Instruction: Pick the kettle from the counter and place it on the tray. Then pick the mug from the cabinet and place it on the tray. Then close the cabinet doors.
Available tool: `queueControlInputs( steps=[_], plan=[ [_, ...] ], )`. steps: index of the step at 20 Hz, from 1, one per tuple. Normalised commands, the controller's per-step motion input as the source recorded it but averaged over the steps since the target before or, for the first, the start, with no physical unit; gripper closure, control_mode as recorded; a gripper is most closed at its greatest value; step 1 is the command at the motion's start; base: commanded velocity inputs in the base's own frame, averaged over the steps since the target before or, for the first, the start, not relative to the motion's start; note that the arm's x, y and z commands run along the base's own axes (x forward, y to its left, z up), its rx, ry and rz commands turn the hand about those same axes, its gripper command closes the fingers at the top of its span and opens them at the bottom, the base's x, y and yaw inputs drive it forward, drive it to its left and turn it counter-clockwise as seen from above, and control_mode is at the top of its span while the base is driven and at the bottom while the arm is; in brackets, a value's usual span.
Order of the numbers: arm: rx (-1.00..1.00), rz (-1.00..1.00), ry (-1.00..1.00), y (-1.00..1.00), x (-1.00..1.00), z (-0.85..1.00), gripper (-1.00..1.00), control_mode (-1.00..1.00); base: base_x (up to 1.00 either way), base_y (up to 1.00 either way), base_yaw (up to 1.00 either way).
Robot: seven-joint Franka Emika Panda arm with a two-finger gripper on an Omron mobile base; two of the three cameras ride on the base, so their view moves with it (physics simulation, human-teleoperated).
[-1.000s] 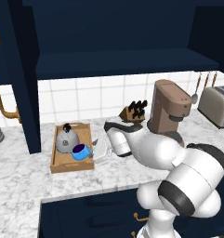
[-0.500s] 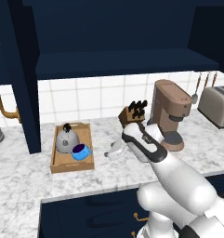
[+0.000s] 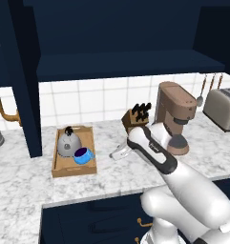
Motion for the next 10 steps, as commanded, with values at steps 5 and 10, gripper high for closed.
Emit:
queueControlInputs(
  steps=[5,10],
  plan=[
    [-0.03,-0.19,0.14,-0.2,-0.12,0.0,-1.0,-1.0,0.0,0.0,0.0],
    [-0.11,-0.35,0.23,-0.46,-0.31,0.03,-1.0,-1.0,0.0,0.0,0.0]
  ],
)
